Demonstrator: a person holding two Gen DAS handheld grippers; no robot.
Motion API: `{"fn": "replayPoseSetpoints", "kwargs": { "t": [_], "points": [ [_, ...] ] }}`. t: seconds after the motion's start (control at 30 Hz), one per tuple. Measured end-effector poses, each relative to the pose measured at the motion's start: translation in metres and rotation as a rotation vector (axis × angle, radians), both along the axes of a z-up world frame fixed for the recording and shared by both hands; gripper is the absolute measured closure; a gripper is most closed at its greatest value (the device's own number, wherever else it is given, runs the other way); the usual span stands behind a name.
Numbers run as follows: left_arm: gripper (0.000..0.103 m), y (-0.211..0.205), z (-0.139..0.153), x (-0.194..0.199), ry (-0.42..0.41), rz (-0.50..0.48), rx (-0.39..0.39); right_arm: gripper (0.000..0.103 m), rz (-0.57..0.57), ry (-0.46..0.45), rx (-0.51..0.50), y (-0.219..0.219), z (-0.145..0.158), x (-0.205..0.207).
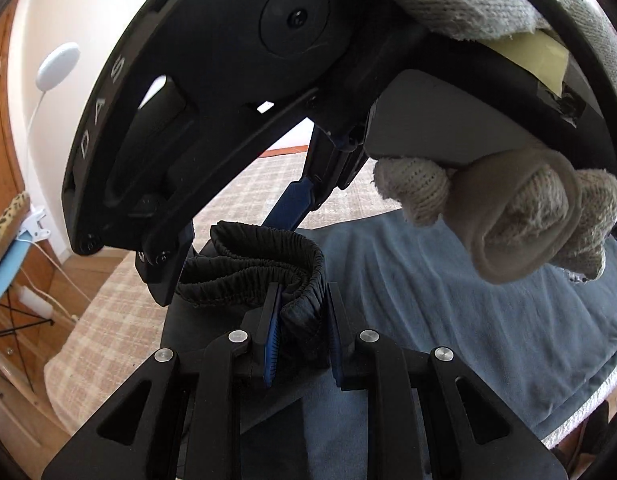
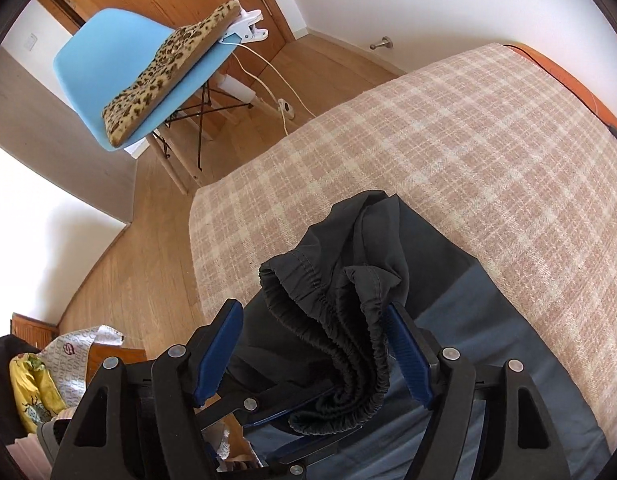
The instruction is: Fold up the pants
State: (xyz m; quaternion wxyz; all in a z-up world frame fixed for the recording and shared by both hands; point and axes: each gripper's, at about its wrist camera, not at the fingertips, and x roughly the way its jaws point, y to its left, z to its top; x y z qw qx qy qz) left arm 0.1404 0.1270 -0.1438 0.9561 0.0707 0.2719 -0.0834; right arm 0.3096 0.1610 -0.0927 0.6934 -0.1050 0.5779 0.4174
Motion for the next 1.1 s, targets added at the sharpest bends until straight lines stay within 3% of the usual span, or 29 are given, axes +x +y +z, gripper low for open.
{"fn": "replayPoseSetpoints", "kwargs": {
  "t": [0.2, 0.3, 0.5, 0.7, 0.87, 1.1],
  "points": [
    [0.084, 0.000, 0.001, -0.002, 0.001, -0.003, 0.004, 0.029, 0.000, -0.015, -0.090, 0.009, -0.019, 0.007],
    [0.084, -0.001, 0.005, -0.003, 0.006, -0.014, 0.002, 0.062, -0.060, 0.038, -0.066, 0.000, -0.024, 0.016],
    [0.084, -0.005, 0.028, -0.012, -0.013, -0.050, 0.017, 0.085, -0.235, 0.132, 0.131, -0.049, -0.009, 0.030],
    [0.084, -0.012, 0.071, -0.025, -0.027, -0.094, -0.013, 0.088, -0.353, 0.167, 0.301, -0.099, 0.018, 0.025],
    [0.087, -0.033, 0.112, -0.033, -0.021, -0.165, -0.008, 0.088, -0.390, 0.145, 0.395, -0.128, 0.049, 0.017],
    [0.087, -0.072, 0.160, -0.026, 0.039, -0.252, -0.067, 0.089, -0.446, 0.094, 0.490, -0.186, 0.084, -0.001]
  ]
}}
